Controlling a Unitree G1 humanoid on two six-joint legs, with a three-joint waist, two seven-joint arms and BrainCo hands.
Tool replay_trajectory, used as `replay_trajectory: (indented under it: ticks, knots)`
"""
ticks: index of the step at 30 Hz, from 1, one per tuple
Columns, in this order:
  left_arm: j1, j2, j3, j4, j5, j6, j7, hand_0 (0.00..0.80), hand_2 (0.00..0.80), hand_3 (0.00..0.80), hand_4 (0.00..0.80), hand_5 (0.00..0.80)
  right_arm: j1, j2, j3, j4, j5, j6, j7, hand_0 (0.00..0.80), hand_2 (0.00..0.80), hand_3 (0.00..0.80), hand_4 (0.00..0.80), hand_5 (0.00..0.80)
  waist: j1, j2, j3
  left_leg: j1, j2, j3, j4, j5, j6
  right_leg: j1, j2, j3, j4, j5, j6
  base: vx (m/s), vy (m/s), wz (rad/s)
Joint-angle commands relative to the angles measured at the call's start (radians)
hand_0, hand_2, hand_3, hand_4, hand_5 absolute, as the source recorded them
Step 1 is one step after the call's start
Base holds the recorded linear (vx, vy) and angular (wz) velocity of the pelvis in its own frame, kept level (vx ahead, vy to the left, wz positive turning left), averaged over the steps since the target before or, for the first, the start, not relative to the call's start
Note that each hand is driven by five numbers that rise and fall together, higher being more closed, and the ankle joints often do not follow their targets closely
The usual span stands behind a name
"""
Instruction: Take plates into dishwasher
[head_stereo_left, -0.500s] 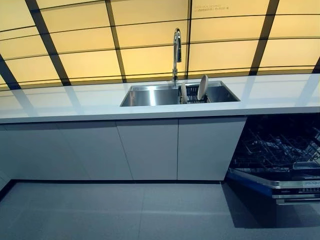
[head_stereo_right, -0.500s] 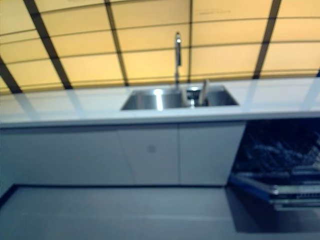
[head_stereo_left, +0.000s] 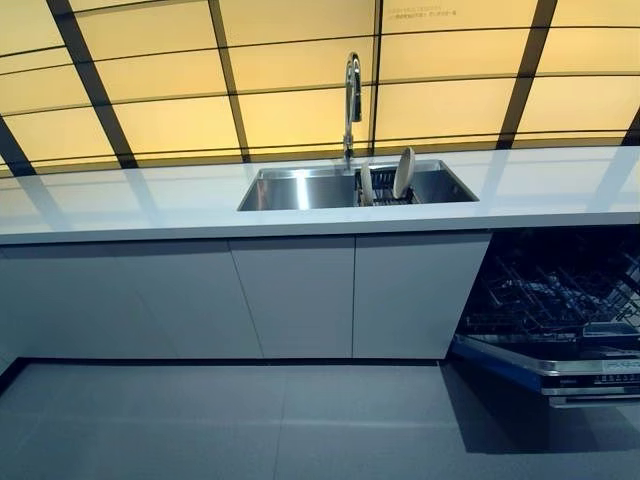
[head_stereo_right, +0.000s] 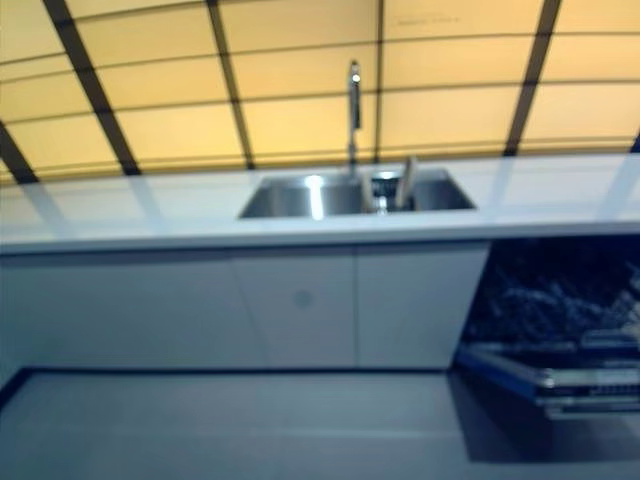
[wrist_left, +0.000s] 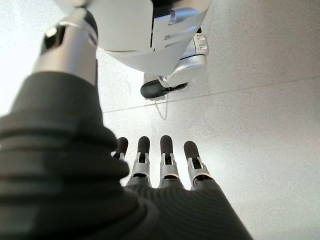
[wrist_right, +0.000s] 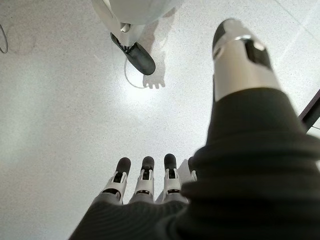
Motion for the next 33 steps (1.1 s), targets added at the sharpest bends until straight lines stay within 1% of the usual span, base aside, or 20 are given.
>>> replay_trajectory:
  ticks: [1,6,14,23,28,31,33]
  knots:
    - [-0.066,0.017,0.027,0.065,0.006,-0.001,0.012,0.0,0.0,0.0,0.0,0.0,-0.07,0.047,0.016,0.077,0.021,0.006,0.004,0.0,0.0,0.0,0.0,0.0,-0.006,-0.087,0.015,0.01,-0.097,0.047,-0.036,-0.005,0.047,-0.004,0.024,0.011,0.044,-0.005,0.013,0.0,0.0,0.0]
    - [-0.07,0.016,0.027,0.064,0.017,0.001,0.005,0.0,0.0,0.0,0.0,0.0,-0.074,0.051,0.019,0.072,0.018,0.003,0.032,0.0,0.0,0.0,0.0,0.0,-0.005,-0.087,0.017,0.009,-0.096,0.047,-0.035,-0.005,0.048,-0.006,0.023,0.01,0.047,-0.006,0.012,0.0,0.0,0.0]
    - [-0.069,0.014,0.023,0.064,0.016,0.012,0.009,0.0,0.0,0.0,0.0,0.0,-0.079,0.053,0.026,0.071,0.007,-0.002,0.041,0.0,0.0,0.0,0.0,0.0,-0.004,-0.087,0.018,0.01,-0.095,0.047,-0.036,-0.004,0.049,-0.005,0.022,0.008,0.053,-0.011,0.01,0.0,0.0,0.0]
    - [-0.072,0.016,0.013,0.064,0.021,0.007,0.014,0.0,0.0,0.0,0.0,0.0,-0.087,0.054,0.031,0.07,0.01,0.012,0.033,0.0,0.0,0.0,0.0,0.0,-0.008,-0.087,0.03,0.014,-0.089,0.036,-0.028,-0.006,0.057,-0.01,0.034,0.019,0.093,-0.039,-0.004,0.007,-0.012,0.0]
    - [-0.074,0.02,0.013,0.064,0.024,0.0,0.025,0.0,0.0,0.0,0.0,0.0,-0.09,0.054,0.03,0.072,0.014,0.014,0.032,0.0,0.0,0.0,0.0,0.0,-0.009,-0.088,0.035,0.013,-0.085,0.023,-0.013,-0.011,0.061,-0.016,0.039,0.026,0.127,-0.061,-0.014,0.029,-0.047,-0.01]
    - [-0.079,0.025,0.018,0.065,0.026,-0.003,0.024,0.0,0.0,0.0,0.0,0.0,-0.096,0.053,0.033,0.071,0.028,0.021,0.026,0.0,0.0,0.0,0.0,0.0,-0.008,-0.09,0.043,0.008,-0.083,0.011,0.01,-0.02,0.066,-0.022,0.044,0.03,0.151,-0.072,-0.023,0.033,-0.084,-0.01]
    - [-0.08,0.026,0.023,0.065,0.033,-0.013,0.03,0.0,0.0,0.0,0.0,0.0,-0.103,0.053,0.034,0.071,0.033,0.021,0.024,0.0,0.0,0.0,0.0,0.0,-0.007,-0.09,0.05,0.003,-0.079,-0.006,0.034,-0.03,0.068,-0.03,0.052,0.035,0.177,-0.089,-0.034,0.042,-0.095,-0.04]
